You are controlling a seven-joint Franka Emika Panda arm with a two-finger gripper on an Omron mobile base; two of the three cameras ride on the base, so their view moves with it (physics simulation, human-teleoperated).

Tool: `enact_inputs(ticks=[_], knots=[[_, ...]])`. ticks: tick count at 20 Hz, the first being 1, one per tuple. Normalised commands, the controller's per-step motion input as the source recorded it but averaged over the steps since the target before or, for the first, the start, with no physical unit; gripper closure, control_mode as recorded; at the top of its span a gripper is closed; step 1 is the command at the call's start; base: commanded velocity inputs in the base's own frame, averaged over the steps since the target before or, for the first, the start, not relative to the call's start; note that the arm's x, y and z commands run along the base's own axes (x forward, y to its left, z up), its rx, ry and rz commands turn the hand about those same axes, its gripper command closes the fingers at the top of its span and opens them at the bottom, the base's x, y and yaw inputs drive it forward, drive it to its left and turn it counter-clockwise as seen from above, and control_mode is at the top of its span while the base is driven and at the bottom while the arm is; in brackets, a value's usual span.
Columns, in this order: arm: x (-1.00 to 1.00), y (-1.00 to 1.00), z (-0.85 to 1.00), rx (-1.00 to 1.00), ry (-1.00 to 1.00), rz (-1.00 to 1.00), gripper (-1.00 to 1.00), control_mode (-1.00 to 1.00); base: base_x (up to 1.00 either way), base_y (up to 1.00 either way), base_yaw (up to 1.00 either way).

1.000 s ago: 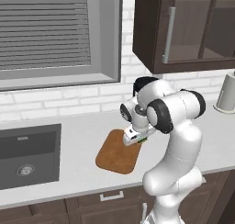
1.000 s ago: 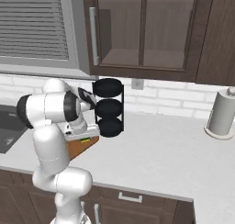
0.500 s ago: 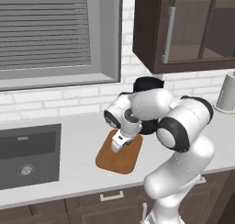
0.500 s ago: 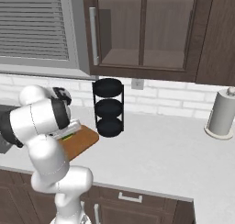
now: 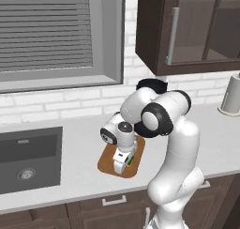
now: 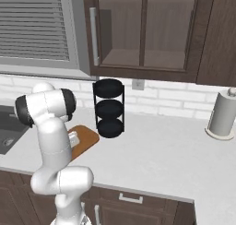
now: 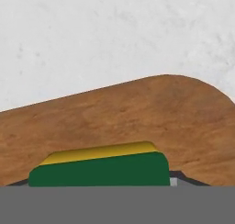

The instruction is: Pick up the sponge from the counter and clean the cutting board by briefly scrubbing or pressing down on the cutting board. Once finished, release the sponge.

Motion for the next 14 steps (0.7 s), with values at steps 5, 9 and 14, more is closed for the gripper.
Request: enact_inputs(ticks=[5, 9, 14], knots=[[0.83, 0.02, -0.10, -0.65, 1.00, 0.11, 1.00, -1.00, 0.00, 0.00, 0.00], [0.92, 0.00, 0.00, -0.63, 1.00, 0.06, 1.00, -1.00, 0.00, 0.00, 0.00], [1.00, 0.00, 0.98, -0.11, 0.66, 0.05, 1.00, -1.00, 0.00, 0.00, 0.00]])
